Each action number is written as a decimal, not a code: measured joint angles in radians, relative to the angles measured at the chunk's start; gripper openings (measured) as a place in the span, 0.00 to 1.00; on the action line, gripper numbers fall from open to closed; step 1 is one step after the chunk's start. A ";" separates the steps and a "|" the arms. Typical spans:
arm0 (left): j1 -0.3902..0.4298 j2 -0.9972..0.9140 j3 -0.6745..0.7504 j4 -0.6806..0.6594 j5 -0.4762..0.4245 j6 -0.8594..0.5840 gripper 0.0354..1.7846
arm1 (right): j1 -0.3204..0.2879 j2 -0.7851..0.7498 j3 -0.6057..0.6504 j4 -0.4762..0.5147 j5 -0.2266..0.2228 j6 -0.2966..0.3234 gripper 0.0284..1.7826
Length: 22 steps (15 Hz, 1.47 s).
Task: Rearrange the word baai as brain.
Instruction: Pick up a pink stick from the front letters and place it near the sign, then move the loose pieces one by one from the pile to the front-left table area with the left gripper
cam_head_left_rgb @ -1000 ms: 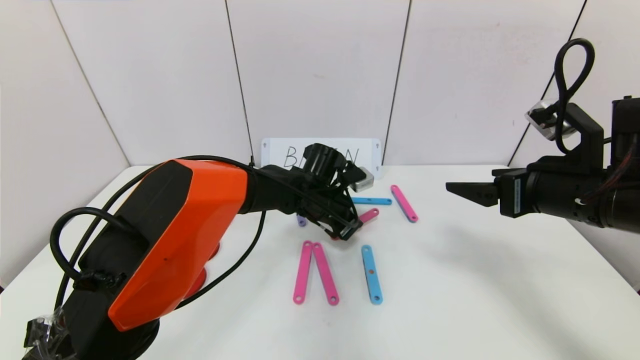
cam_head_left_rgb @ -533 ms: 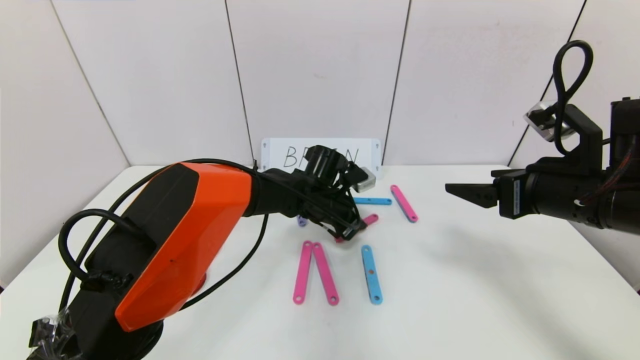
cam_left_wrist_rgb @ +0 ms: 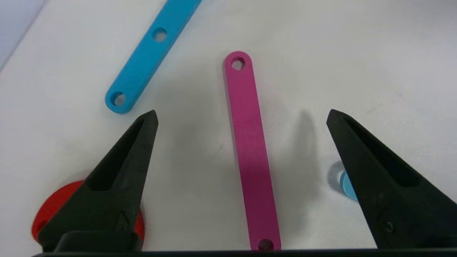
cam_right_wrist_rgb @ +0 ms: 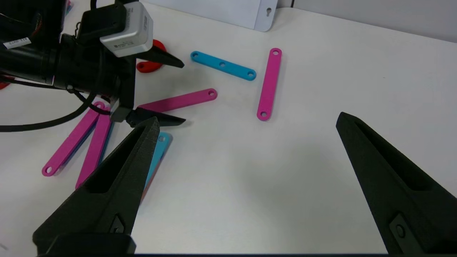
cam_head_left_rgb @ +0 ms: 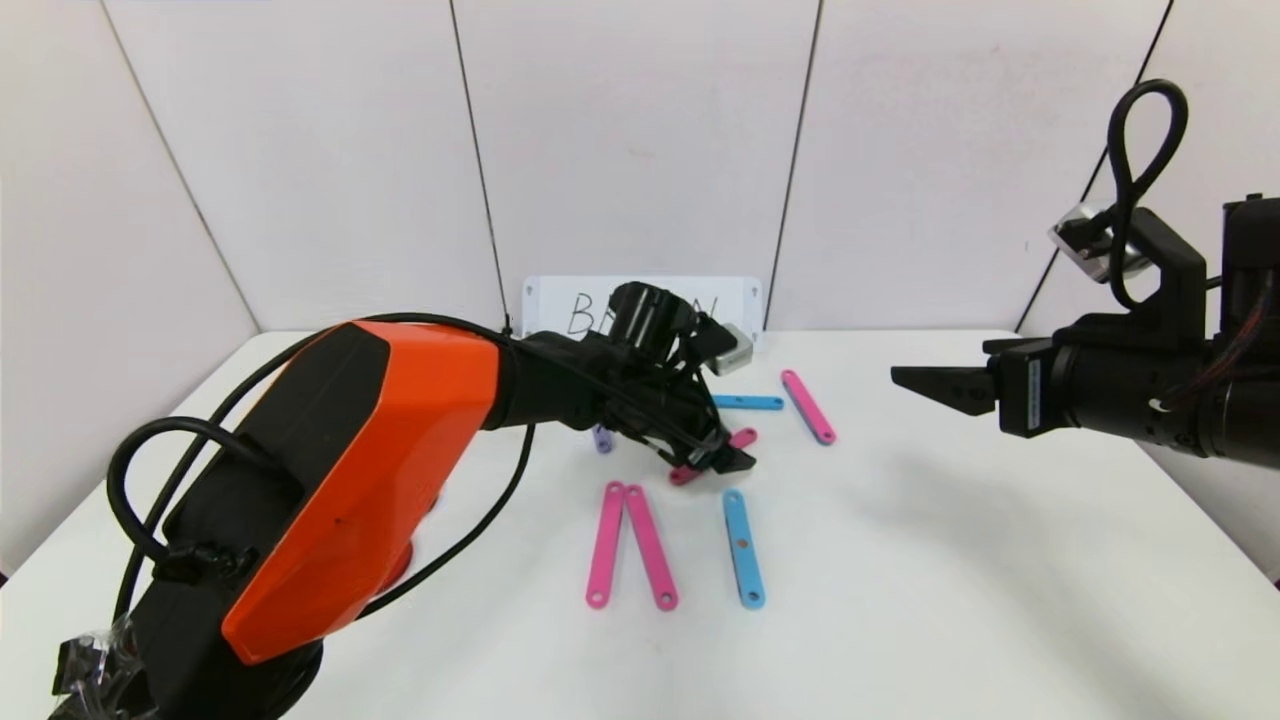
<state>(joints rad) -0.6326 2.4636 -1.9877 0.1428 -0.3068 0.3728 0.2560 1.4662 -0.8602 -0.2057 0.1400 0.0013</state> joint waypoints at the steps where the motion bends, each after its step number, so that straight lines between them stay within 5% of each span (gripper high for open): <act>1: 0.003 -0.009 0.000 -0.005 0.005 -0.006 0.96 | 0.000 -0.001 0.000 0.000 0.000 0.000 0.97; 7: 0.066 -0.110 0.010 0.026 0.126 -0.114 0.97 | -0.002 -0.002 0.000 0.000 -0.003 -0.003 0.97; 13: 0.173 -0.237 0.023 0.280 0.266 -0.256 0.97 | -0.030 0.051 -0.019 -0.003 0.015 0.000 0.97; 19: 0.320 -0.304 0.110 0.374 0.332 -0.299 0.97 | -0.096 0.117 -0.030 -0.017 0.175 0.000 0.97; 22: 0.397 -0.320 0.158 0.377 0.333 -0.301 0.97 | -0.117 0.140 -0.030 -0.023 0.193 -0.001 0.97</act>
<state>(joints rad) -0.2355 2.1432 -1.8294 0.5200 0.0257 0.0717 0.1394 1.6062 -0.8898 -0.2289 0.3328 0.0000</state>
